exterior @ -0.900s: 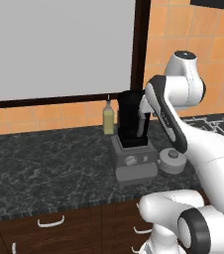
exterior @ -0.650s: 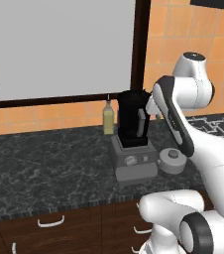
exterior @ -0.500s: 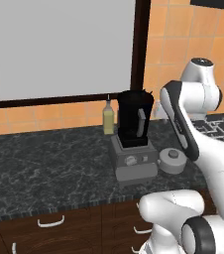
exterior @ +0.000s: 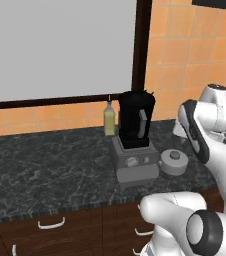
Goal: Close the lid blender by securely placing the lid on top.
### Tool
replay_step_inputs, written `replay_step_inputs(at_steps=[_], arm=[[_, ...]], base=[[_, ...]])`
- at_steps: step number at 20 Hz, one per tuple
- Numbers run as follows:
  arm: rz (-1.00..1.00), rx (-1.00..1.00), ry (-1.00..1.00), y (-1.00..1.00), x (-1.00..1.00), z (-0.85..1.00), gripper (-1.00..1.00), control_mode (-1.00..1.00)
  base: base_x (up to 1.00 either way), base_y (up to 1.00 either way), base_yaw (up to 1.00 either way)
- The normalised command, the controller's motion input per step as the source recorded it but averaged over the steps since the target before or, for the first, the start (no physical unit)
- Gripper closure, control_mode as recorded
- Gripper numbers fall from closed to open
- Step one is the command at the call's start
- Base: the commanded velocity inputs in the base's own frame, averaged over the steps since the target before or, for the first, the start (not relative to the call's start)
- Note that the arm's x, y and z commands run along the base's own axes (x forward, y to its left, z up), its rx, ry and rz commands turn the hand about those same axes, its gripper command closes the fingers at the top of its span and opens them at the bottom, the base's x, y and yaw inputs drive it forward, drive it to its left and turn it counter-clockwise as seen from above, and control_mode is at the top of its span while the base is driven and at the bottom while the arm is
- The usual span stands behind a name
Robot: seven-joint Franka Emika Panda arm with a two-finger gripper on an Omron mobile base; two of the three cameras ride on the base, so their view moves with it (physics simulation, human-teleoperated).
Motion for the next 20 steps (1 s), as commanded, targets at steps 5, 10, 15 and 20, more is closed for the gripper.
replay_step_inputs(at_steps=[5,10,15,20], arm=[[-0.13,0.13,0.07,-0.09,0.55,-0.37,-1.00,-1.00],[-0.01,0.03,0.05,0.00,0.43,-0.59,-1.00,-1.00],[0.00,0.00,0.02,0.00,0.46,-0.60,-1.00,-1.00],[0.00,0.02,0.00,0.00,0.52,-0.54,-1.00,-1.00]], base=[[0.00,0.00,0.00],[0.00,0.00,0.00],[0.00,0.00,0.00],[0.00,0.00,0.00]])
